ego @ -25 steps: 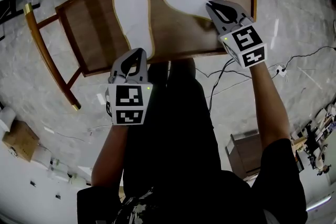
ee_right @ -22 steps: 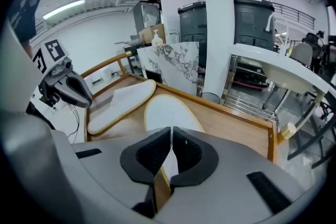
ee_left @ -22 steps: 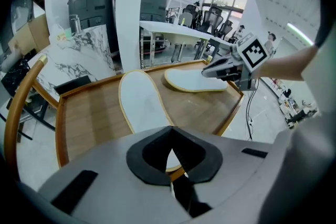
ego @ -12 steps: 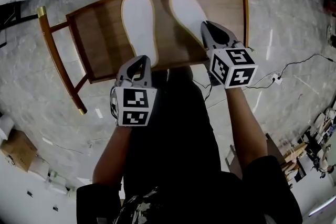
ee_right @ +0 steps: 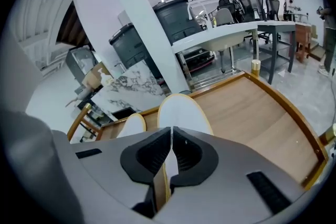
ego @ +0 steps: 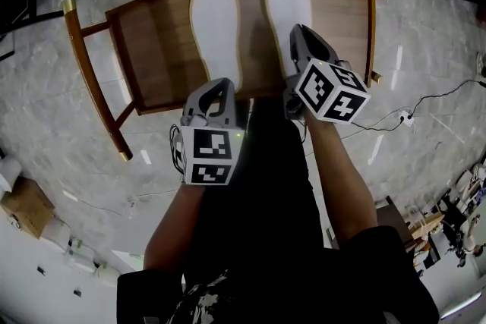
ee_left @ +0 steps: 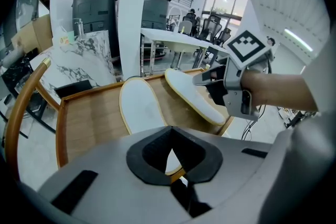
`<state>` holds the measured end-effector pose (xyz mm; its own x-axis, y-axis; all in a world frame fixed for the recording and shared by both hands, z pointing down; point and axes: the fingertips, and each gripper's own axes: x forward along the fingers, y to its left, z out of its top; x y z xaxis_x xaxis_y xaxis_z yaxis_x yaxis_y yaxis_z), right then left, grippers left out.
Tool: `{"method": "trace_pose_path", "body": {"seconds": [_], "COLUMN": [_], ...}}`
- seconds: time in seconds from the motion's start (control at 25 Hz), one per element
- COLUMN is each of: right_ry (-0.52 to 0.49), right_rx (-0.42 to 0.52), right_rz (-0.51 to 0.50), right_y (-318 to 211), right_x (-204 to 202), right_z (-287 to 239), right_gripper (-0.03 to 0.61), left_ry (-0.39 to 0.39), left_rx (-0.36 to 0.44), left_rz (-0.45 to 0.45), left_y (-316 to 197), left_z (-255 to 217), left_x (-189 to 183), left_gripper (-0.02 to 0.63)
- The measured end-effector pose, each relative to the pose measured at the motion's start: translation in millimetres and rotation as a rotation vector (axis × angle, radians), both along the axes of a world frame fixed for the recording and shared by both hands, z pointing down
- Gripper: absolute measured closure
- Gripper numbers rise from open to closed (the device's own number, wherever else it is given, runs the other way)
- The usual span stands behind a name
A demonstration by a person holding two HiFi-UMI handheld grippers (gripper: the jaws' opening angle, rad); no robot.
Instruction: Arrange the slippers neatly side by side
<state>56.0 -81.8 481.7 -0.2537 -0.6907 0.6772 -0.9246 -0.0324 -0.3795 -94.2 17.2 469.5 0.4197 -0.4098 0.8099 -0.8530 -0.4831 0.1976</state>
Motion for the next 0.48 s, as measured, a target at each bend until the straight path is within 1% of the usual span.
{"method": "trace_pose_path", "body": {"seconds": [0.2, 0.32, 0.36, 0.44, 0.48], "right_ry": [0.010, 0.064, 0.088, 0.126, 0.138], "right_rx": [0.024, 0.037, 0.040, 0.040, 0.035], "right_rz": [-0.076, -0.129, -0.146, -0.171, -0.177], "right_y": [0.0, 1.6, 1.4, 0.6, 0.4], "right_x": [-10.5, -11.2, -10.6, -9.1, -8.2], "right_z": [7.8, 10.6, 11.5, 14.1, 16.0], "right_gripper": [0.569, 0.568, 0.560, 0.520, 0.520], "left_ry": [-0.002, -0.005, -0.006, -0.009, -0.010], "left_rx": [-0.009, -0.013, -0.013, -0.013, -0.014], "left_rz": [-0.003, -0.009, -0.009, -0.008, -0.008], "left_y": [4.3, 5.4, 5.4, 5.3, 5.4], "left_z": [4.1, 5.4, 5.4, 5.3, 5.3], "left_x": [-2.8, -4.5, -4.4, -3.9, -3.9], "left_gripper": [0.611, 0.611, 0.611, 0.611, 0.611]}}
